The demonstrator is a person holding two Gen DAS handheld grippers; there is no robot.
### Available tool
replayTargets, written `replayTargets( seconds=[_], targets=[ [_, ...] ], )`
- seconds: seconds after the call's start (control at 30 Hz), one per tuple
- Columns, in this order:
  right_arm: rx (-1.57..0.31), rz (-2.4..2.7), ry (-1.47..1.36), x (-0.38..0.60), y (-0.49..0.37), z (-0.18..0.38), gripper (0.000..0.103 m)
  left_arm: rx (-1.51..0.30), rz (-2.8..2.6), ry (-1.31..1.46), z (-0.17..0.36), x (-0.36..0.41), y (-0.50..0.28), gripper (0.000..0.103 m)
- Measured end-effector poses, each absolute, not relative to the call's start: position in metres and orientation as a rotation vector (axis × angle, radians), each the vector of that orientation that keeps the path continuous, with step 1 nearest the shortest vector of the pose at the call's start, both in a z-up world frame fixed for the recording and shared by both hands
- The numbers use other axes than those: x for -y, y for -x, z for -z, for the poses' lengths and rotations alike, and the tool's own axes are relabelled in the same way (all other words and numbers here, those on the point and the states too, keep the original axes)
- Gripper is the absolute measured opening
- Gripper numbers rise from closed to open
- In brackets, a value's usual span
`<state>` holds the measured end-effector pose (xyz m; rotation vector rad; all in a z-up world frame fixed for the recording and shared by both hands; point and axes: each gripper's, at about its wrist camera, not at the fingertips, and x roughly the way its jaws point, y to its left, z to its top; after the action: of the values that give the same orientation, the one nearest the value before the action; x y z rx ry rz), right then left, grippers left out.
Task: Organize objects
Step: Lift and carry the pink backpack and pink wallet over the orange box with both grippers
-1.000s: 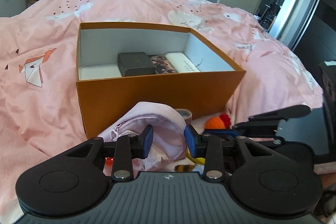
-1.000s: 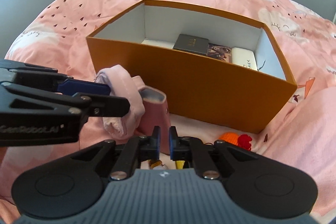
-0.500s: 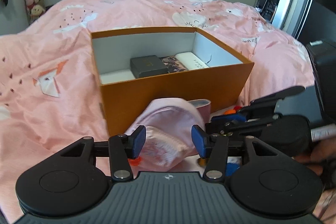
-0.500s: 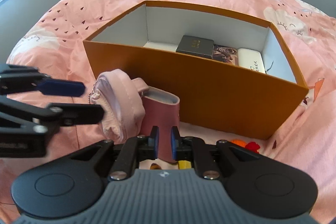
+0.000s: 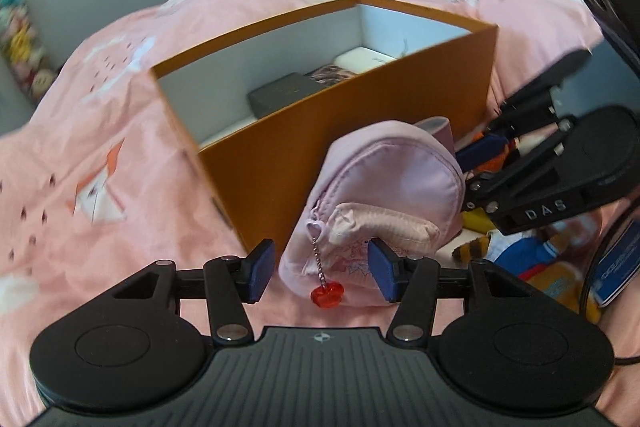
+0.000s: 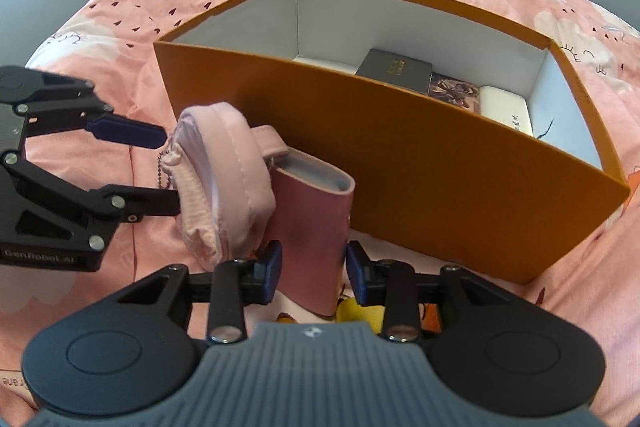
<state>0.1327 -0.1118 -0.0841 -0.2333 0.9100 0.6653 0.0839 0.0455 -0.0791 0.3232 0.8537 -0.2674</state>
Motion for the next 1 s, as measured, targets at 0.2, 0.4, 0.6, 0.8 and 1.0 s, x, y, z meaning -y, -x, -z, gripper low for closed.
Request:
replayTargets(
  seconds=[0.2, 0.4, 0.6, 0.8, 1.0],
  targets=[
    [-0.906, -0.665, 0.233, 0.11, -0.137, 0.09, 0.036, -0.829, 0.287, -0.326, 0.089, -0.04, -0.088, 0.055],
    [-0.908, -0.668, 0.189, 0.117, -0.133, 0.085, 0.025, -0.835, 0.229, -0.242, 0.086, -0.041, -0.081, 0.034],
    [-0.883, -0.666, 0.178, 0.123, -0.122, 0.074, 0.021, -0.867, 0.148, -0.057, 0.073, -0.049, -0.067, 0.022],
    [-0.9, -0.654, 0.127, 0.138, -0.118, 0.06, 0.018, -0.856, 0.131, 0.143, 0.054, -0.066, -0.05, 0.018],
    [-0.885, -0.654, 0.053, 0.157, -0.116, 0.037, 0.017, -0.809, 0.146, 0.226, 0.029, -0.066, -0.043, 0.017]
  ],
)
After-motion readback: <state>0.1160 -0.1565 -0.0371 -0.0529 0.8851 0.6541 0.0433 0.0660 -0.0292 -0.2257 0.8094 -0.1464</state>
